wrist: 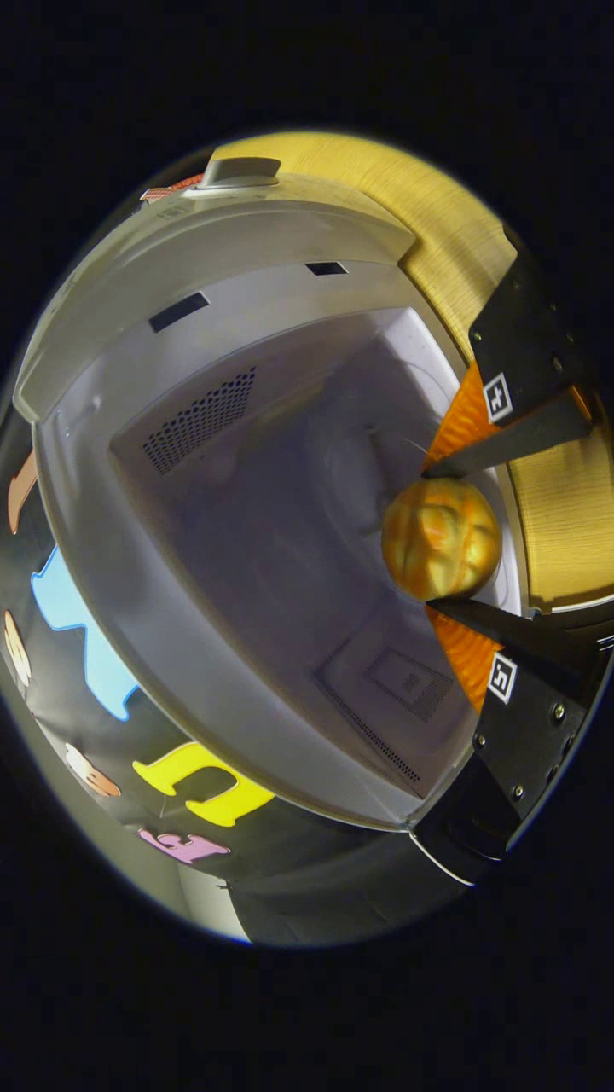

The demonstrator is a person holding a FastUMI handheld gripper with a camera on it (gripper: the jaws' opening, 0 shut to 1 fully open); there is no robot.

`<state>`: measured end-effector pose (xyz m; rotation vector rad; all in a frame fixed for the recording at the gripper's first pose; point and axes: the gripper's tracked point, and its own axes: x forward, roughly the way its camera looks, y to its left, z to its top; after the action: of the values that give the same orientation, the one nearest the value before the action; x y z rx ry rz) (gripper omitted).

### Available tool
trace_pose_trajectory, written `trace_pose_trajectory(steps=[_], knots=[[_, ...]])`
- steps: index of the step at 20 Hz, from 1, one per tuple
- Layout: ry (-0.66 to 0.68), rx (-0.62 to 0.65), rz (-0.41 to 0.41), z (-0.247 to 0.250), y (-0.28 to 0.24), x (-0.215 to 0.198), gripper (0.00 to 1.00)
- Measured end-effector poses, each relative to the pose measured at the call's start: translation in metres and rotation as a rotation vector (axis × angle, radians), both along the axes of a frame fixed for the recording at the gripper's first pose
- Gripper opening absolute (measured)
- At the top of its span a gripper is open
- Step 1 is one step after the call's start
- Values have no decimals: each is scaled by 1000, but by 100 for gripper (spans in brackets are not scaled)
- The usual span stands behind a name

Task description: Open the microwave, put the food inside, and close the microwave door.

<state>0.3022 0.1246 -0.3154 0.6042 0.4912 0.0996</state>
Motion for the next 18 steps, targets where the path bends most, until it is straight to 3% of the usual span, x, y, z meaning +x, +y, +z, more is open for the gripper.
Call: trace_pose_trajectory(steps=[3, 10, 18], knots=[[3, 25, 3, 3, 3, 0, 96], [-13, -80, 79, 25, -4, -34, 97], [-177, -153, 131, 124, -3, -115, 96]])
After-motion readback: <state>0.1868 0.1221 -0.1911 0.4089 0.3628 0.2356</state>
